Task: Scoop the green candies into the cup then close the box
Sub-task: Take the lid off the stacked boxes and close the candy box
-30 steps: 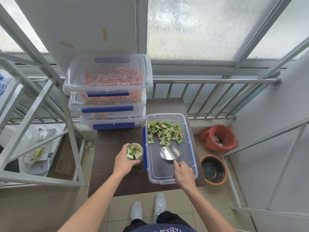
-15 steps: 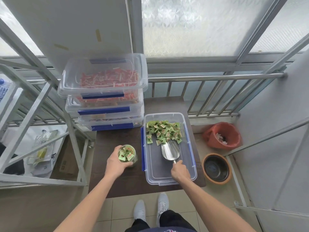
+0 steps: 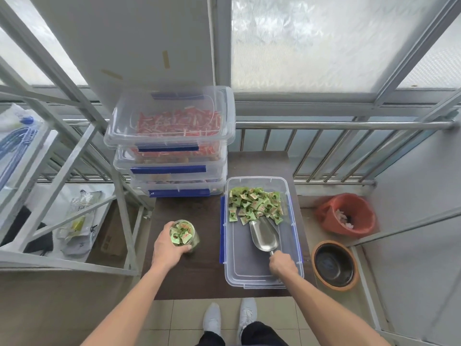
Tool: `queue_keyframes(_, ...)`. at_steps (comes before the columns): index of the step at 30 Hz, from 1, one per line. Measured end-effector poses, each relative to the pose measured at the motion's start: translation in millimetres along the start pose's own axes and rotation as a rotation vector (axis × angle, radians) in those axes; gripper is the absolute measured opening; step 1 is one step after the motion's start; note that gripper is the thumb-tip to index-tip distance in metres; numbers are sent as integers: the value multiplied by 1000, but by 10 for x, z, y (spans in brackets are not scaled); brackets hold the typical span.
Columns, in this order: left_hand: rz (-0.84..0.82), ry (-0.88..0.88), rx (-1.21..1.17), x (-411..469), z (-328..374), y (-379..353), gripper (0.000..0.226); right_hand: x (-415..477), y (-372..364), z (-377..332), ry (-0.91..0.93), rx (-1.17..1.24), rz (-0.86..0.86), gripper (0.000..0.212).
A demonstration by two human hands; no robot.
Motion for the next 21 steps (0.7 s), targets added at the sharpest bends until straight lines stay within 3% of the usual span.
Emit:
queue_keyframes(7,-121,17,72,101,31,257,106,-196,193,-176,34,-184,18,39)
queue_keyframes(9,-111,-4,7,89,151,385,97,-274,386,-329,55,-226,53,41)
queue_keyframes(12,131,-114,-177,57,430,734,38,-485,790,-740,179,-218,132,34)
queue_keyframes(14,300,-185,-273,61,678,1064,17,-646,1098,-1087,288,-151,233,13)
queue_keyframes(15,357,-209,-314,70,809,1233,15,-729,1250,-1271,339,-88,300,8)
queue_keyframes(18,546,-299,-381,145,1159,1715,11,-988,1678,-1807,503,179,488,20)
queue_keyframes(21,691,-339,-424,242,1403,2124,26,-1255,2013,-2271,607,352,607,22)
Point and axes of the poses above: each hand's wrist, its own x-axis towards the middle knuckle, its own y-axis out of the back of the hand, z = x × y, the point moved 1 cm from there along x, towards the middle knuckle, and after that the axes turned 9 degrees about -z, right-handed, at the moved point
